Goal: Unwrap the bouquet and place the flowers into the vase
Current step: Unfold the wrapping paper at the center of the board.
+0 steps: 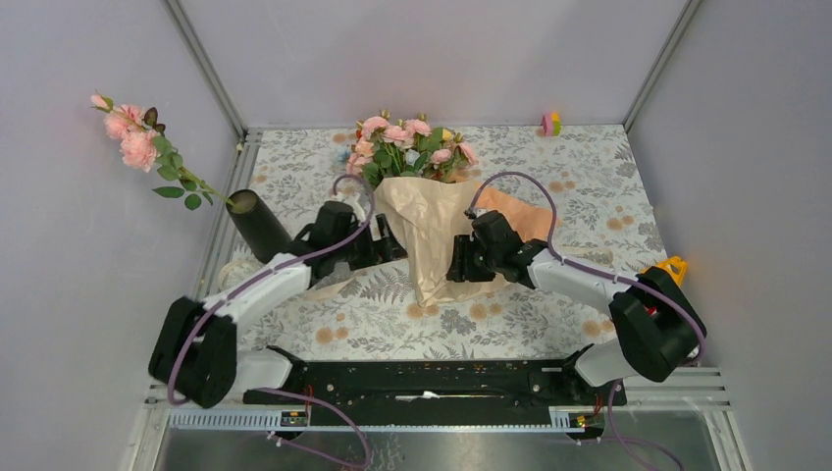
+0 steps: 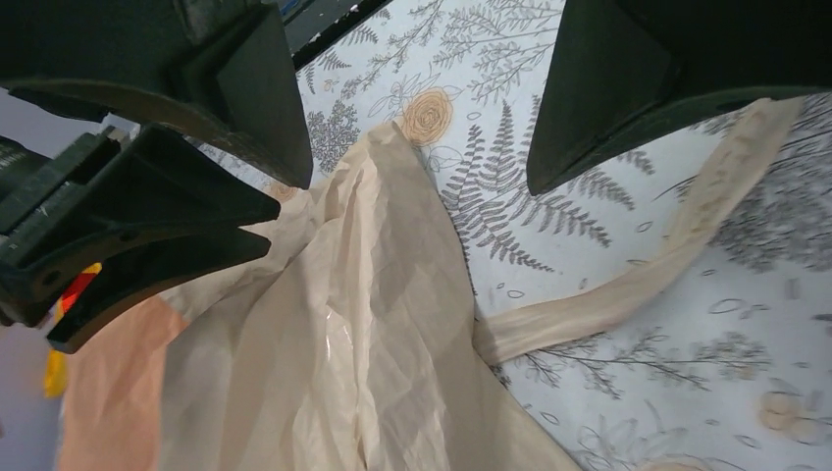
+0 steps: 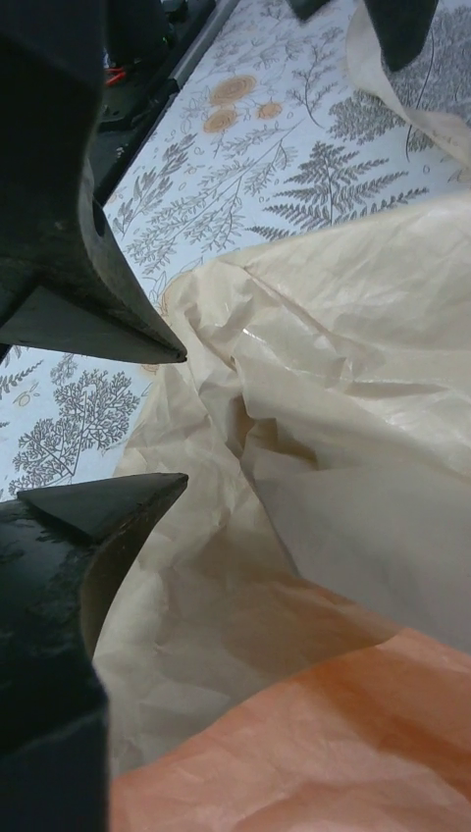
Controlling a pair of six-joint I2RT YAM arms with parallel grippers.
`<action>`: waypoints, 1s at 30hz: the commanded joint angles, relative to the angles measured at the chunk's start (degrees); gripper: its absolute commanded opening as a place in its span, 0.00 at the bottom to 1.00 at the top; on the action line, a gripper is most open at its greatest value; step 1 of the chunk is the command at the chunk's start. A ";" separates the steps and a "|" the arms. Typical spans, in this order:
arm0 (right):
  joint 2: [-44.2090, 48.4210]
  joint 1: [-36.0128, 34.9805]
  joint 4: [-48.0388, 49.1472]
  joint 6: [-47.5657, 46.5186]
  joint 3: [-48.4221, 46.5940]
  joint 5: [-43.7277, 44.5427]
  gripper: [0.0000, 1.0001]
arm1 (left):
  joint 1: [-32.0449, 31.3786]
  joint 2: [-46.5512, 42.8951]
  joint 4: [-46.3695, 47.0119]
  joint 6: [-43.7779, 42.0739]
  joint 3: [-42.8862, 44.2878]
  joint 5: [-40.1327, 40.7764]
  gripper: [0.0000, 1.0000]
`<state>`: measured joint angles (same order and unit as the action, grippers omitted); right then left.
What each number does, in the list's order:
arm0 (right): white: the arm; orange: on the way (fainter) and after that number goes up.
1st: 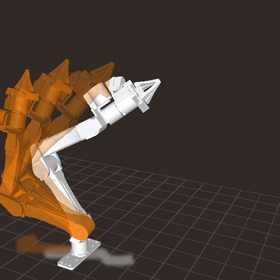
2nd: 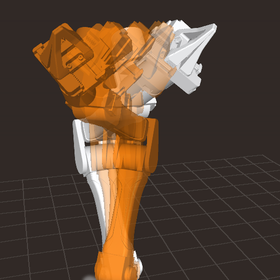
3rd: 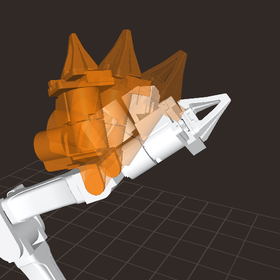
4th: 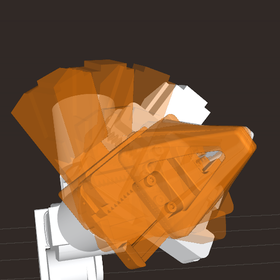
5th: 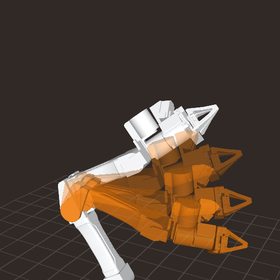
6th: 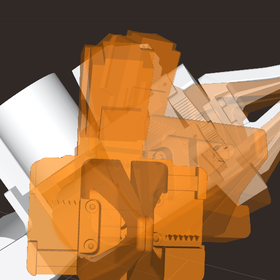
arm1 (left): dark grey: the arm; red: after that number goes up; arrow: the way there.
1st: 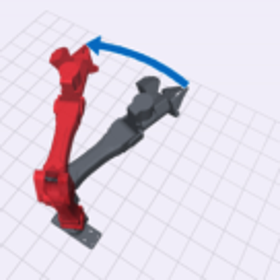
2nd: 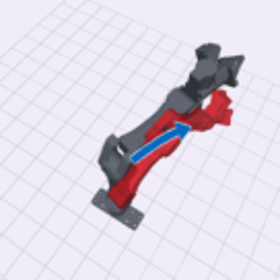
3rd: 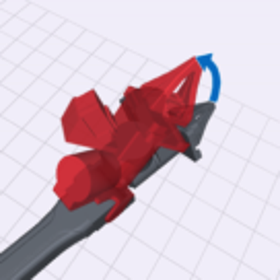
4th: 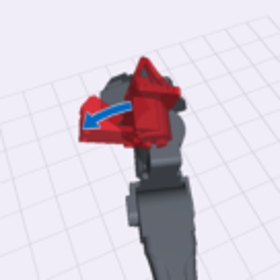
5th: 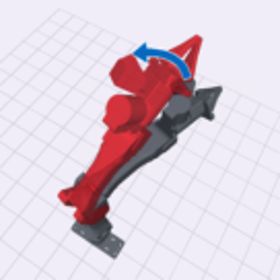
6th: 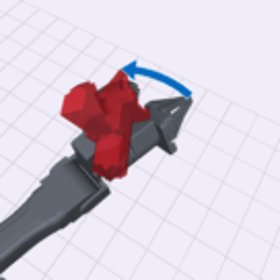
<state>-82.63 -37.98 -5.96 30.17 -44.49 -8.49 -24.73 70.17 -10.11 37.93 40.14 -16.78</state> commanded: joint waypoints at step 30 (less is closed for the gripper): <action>-3.85 8.64 -15.44 2.40 -0.77 15.59 0.39 | -10.60 30.46 1.68 -5.41 17.16 16.05 0.57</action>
<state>-88.07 -33.32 -15.22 31.24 -44.77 2.44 -35.42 99.61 -7.46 34.63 55.72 -4.60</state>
